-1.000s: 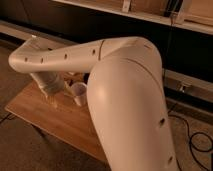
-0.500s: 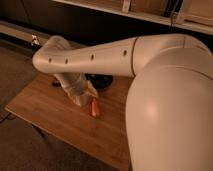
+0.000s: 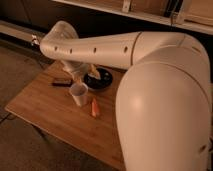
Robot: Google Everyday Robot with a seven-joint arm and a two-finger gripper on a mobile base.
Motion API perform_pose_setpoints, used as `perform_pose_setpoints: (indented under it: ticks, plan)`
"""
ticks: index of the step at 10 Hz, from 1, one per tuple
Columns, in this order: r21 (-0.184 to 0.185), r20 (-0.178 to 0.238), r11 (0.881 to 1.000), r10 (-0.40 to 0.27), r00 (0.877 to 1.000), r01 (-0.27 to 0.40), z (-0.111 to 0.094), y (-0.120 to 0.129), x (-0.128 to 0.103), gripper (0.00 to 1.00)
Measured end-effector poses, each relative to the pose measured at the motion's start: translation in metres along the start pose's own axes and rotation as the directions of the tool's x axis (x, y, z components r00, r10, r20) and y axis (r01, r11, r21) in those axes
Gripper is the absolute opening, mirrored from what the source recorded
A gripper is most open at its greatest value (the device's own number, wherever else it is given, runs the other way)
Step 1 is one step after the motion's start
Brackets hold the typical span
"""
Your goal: Move the arm in a circular motion
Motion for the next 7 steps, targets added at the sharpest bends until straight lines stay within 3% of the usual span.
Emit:
perform_pose_setpoints:
  ticks: [2, 4, 5, 7]
  plan:
    - [-0.017, -0.03, 0.997, -0.08, 0.996, 0.079, 0.006, 0.045, -0.008, 0.65]
    - [-0.04, -0.07, 0.985, -0.168, 0.983, 0.166, 0.01, 0.089, -0.001, 0.65]
    - [-0.067, -0.099, 0.972, -0.231, 0.968, 0.225, 0.011, 0.117, 0.013, 0.65]
    - [-0.094, -0.121, 0.956, -0.288, 0.95, 0.277, 0.003, 0.136, 0.036, 0.65]
